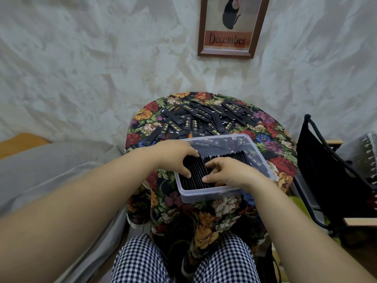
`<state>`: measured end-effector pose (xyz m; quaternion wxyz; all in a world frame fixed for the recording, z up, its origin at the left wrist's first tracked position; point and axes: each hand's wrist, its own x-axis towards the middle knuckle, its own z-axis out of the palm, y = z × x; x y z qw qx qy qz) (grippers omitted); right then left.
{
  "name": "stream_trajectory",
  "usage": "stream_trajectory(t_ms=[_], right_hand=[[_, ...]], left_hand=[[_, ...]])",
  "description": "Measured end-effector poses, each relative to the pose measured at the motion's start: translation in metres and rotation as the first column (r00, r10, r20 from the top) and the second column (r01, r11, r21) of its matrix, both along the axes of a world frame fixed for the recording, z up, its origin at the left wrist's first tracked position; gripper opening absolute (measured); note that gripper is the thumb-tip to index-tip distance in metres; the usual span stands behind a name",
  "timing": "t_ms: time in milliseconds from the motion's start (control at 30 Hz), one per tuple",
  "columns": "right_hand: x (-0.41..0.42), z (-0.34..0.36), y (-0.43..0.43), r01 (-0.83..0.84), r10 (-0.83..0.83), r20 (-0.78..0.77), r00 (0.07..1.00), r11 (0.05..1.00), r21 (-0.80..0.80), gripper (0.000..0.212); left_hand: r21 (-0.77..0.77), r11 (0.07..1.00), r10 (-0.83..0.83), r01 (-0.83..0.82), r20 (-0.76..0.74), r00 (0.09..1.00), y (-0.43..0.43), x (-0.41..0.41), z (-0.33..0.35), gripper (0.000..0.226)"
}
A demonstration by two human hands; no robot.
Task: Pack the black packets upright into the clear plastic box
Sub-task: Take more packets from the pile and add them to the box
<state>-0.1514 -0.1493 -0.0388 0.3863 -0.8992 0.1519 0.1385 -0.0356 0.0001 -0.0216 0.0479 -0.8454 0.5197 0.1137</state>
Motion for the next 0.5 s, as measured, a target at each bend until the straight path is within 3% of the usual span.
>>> stream_trajectory(t_ms=[133,300,433,500], right_hand=[[-0.001,0.000,0.002,0.015,-0.015,0.004,1.000,1.000,0.008,0.061],[-0.003,0.002,0.002,-0.012,0.012,0.015,1.000,1.000,-0.014,0.056],[-0.003,0.000,0.000,-0.044,0.047,0.038,0.998,0.996,-0.072,0.025],[-0.001,0.000,0.000,-0.057,0.062,0.038,0.997,0.992,-0.109,0.023]], left_hand=[[-0.043,0.999,0.000,-0.001,-0.014,1.000,0.000,-0.003,-0.004,0.070],[-0.128,0.988,-0.088,0.084,-0.025,0.996,0.006,-0.013,-0.006,0.050],[-0.146,0.981,-0.133,0.129,-0.013,0.991,0.001,-0.024,-0.016,0.048],[-0.146,0.982,-0.123,0.120,-0.010,0.992,-0.001,-0.024,-0.021,0.048]])
